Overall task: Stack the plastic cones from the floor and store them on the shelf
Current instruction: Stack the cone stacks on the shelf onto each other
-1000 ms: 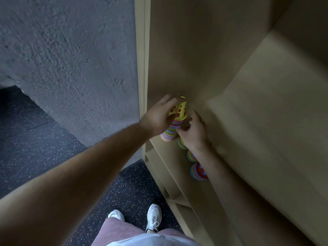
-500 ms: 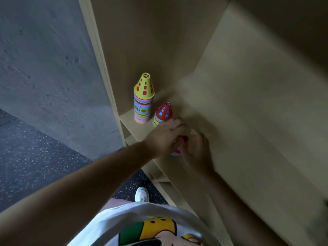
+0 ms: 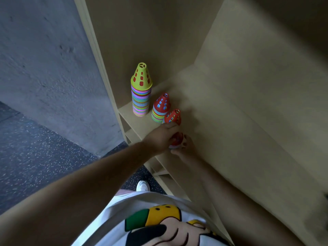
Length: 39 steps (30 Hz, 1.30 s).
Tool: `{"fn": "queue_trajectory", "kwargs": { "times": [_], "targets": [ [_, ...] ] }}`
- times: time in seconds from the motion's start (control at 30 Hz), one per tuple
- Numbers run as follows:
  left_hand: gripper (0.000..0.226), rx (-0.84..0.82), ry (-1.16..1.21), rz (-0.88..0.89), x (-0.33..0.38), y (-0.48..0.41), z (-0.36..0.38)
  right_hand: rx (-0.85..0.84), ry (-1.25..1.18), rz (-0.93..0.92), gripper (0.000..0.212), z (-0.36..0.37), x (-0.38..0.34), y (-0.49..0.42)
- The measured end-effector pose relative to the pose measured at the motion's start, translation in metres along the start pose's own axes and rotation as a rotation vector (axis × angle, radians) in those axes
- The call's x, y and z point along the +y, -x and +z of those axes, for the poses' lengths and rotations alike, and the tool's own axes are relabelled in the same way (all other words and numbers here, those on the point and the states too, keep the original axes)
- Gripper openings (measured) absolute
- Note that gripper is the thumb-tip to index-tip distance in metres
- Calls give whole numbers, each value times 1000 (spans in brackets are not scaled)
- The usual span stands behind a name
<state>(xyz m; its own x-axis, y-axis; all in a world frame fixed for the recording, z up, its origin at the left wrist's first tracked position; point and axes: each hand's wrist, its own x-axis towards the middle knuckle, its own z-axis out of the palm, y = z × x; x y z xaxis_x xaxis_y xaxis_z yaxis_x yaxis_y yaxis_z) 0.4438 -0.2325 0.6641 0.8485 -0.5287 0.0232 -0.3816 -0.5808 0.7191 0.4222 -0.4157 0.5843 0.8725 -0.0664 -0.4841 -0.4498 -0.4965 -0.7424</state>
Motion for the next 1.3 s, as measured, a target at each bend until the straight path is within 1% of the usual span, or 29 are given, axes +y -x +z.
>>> {"fn": "queue_trajectory", "kwargs": {
  "times": [0.03,0.07,0.13,0.17,0.2,0.3,0.37,0.53,0.6,0.67,0.8,0.93,1.03,1.13,1.23,1.3],
  "targets": [
    [40,10,32,-25,-1,4,-1,-17,-46,6,96,4,-6,3],
    [37,20,68,-47,-1,8,-2,-24,-100,16,87,7,-9,5],
    [39,68,119,-78,-3,15,-5,1,-188,40,62,7,-28,20],
    [41,99,122,-89,-4,17,-6,9,-223,34,55,7,-32,25],
    [43,129,122,-96,-5,20,-8,14,-240,27,52,8,-33,26],
    [47,194,123,-79,-6,25,-16,20,-285,4,54,6,-47,42],
    [45,239,142,-60,1,28,-28,33,-294,-61,50,5,-52,52],
    [38,374,112,81,39,27,-88,84,-299,-229,43,-2,-84,67],
    [35,418,61,160,56,22,-119,72,-316,-308,42,-7,-112,68],
    [33,469,3,203,69,16,-150,56,-336,-383,44,-11,-148,68],
    [32,603,-63,224,87,5,-204,52,-363,-510,53,-20,-217,58],
    [34,704,-125,230,88,-6,-246,95,-312,-606,61,-22,-269,42],
    [35,717,-147,188,81,-13,-262,110,-271,-617,59,-17,-292,29],
    [36,702,-139,125,68,-17,-263,102,-242,-587,58,-7,-295,12],
    [38,652,-131,50,51,-18,-252,96,-182,-535,53,6,-284,1],
    [40,584,-132,-12,40,-18,-240,118,-97,-515,47,14,-274,-4]
  ]
}}
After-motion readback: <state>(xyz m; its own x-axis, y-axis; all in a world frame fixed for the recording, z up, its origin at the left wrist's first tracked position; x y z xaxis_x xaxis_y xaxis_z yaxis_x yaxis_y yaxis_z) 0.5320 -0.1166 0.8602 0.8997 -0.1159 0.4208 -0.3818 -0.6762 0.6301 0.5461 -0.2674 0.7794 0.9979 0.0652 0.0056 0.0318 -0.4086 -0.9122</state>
